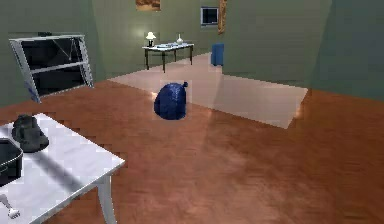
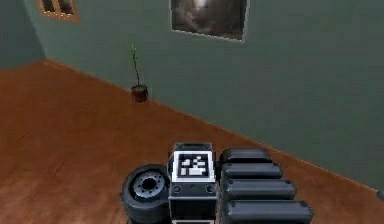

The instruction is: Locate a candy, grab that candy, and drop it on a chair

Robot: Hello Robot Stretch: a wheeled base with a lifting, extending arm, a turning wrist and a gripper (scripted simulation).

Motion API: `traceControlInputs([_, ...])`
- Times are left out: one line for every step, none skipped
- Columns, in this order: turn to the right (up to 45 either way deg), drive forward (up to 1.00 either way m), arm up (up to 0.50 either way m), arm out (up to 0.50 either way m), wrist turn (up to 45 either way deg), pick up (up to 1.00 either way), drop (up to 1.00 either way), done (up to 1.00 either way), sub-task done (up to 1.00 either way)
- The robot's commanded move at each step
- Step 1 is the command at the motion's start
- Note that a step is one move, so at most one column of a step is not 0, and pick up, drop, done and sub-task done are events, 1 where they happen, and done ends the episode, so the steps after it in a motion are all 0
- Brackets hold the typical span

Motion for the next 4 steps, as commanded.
traceControlInputs([-18.0, 0.00, 0.00, 0.00, 0.0, 0.00, 0.00, 0.00, 0.00])
traceControlInputs([0.0, 0.50, 0.00, 0.00, 0.0, 0.00, 0.00, 0.00, 0.00])
traceControlInputs([45.0, 0.00, 0.00, 0.00, 0.0, 0.00, 0.00, 0.00, 0.00])
traceControlInputs([45.0, 0.00, 0.00, 0.00, 0.0, 0.00, 0.00, 0.00, 0.00])
